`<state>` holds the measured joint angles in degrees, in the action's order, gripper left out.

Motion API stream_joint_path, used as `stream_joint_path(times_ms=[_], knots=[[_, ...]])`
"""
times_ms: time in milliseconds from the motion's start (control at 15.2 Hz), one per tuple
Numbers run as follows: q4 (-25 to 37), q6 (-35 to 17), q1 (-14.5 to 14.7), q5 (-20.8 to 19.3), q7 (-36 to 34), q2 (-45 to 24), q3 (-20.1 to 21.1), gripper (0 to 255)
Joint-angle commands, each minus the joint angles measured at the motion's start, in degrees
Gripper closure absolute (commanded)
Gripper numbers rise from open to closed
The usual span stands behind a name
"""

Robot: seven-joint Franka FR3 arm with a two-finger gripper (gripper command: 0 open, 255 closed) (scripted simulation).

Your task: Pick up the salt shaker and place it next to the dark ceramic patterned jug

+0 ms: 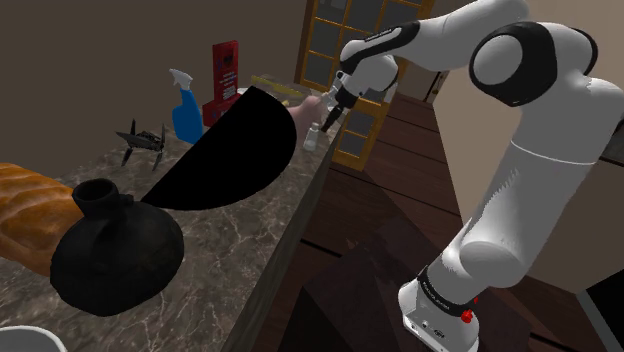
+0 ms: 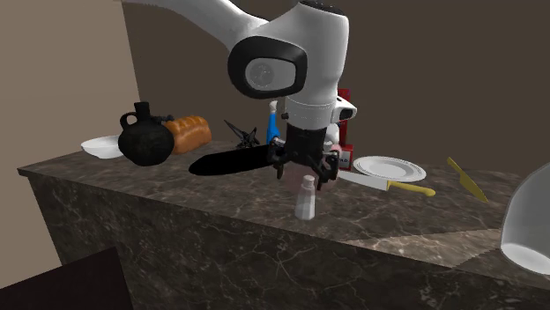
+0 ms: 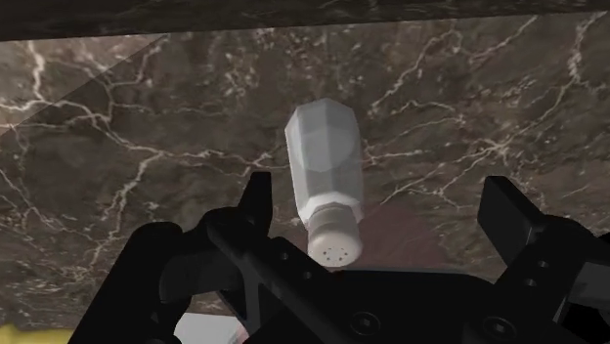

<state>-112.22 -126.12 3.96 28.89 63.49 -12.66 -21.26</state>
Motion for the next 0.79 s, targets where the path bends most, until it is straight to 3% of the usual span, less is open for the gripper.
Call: stream_joint_path(times_ms=[0,726], knots=[[4.7,1.1,-1.3,2.5,3.5,-4.5,0.7,0],[3.9,-2.9,-1.3,5.0,5.0,-7.9,2.3,0]])
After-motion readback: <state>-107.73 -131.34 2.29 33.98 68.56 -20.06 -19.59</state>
